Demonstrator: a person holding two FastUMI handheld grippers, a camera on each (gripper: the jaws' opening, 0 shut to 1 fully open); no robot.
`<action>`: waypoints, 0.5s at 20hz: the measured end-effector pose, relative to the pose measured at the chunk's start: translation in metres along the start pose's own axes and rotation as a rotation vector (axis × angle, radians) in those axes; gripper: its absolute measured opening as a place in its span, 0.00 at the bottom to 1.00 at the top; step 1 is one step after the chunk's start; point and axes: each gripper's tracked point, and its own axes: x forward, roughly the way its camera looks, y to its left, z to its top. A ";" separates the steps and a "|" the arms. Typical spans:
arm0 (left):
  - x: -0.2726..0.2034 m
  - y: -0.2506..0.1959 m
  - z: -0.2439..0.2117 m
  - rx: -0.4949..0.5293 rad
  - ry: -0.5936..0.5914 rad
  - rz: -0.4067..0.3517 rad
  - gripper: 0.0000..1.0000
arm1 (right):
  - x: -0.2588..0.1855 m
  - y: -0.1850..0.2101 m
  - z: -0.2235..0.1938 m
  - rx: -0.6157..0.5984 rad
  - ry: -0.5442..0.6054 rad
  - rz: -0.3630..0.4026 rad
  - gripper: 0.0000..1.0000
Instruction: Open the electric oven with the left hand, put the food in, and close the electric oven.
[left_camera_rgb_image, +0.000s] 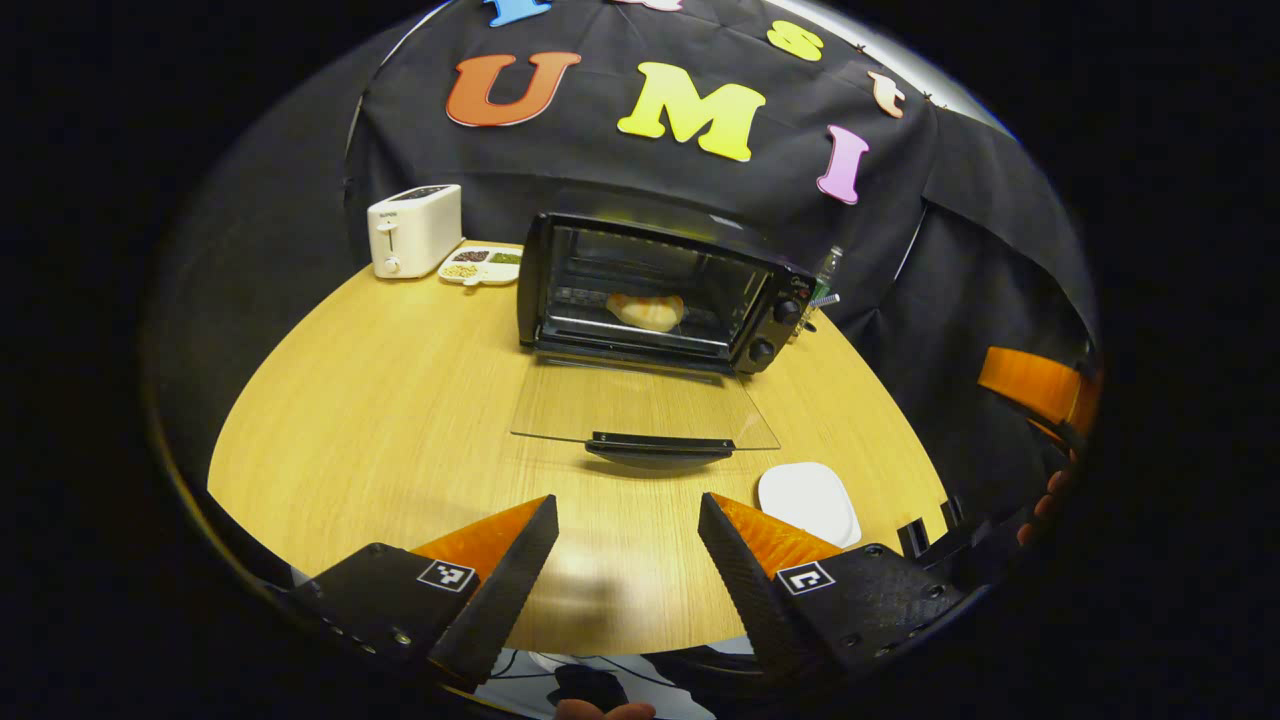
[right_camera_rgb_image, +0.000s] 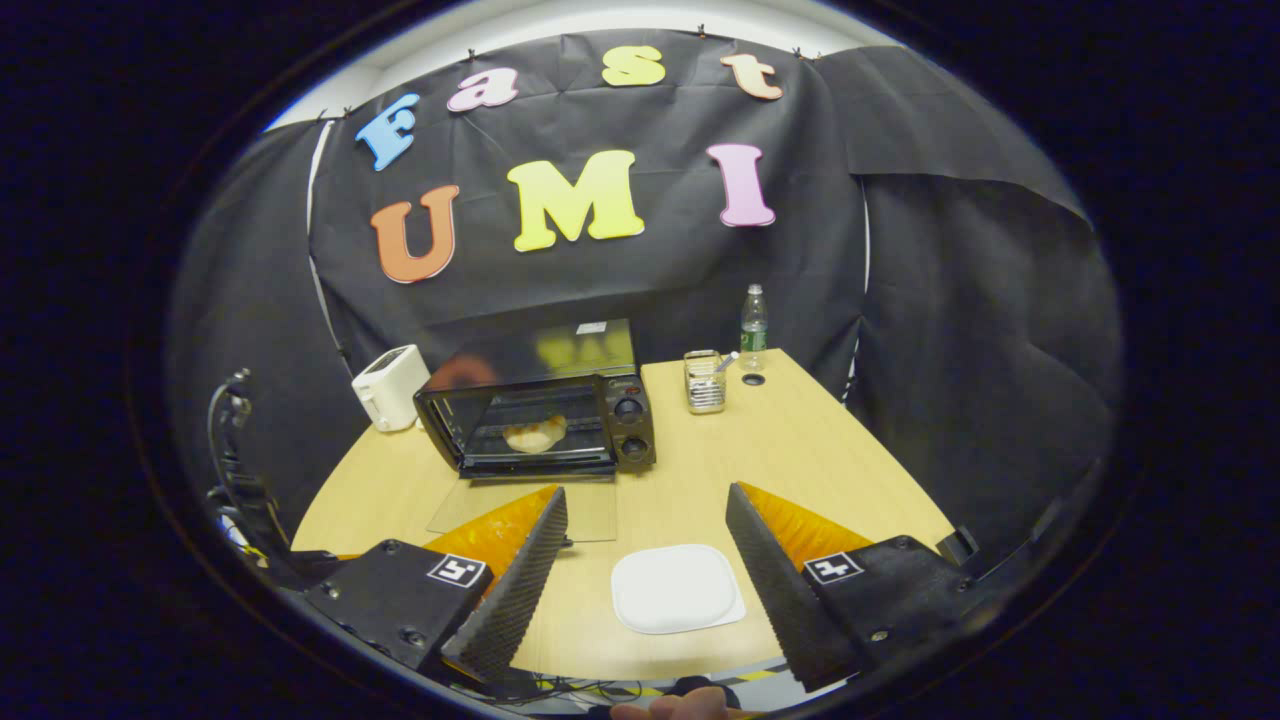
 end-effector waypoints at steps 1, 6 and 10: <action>0.009 -0.005 -0.005 0.007 0.012 0.005 0.94 | -0.004 -0.005 -0.006 -0.013 0.016 -0.005 0.97; 0.046 -0.029 -0.022 0.025 0.033 -0.016 0.94 | -0.027 -0.045 -0.010 -0.031 0.021 -0.091 1.00; 0.073 -0.036 -0.031 0.040 0.057 -0.004 0.94 | -0.043 -0.074 -0.013 0.001 0.033 -0.149 0.98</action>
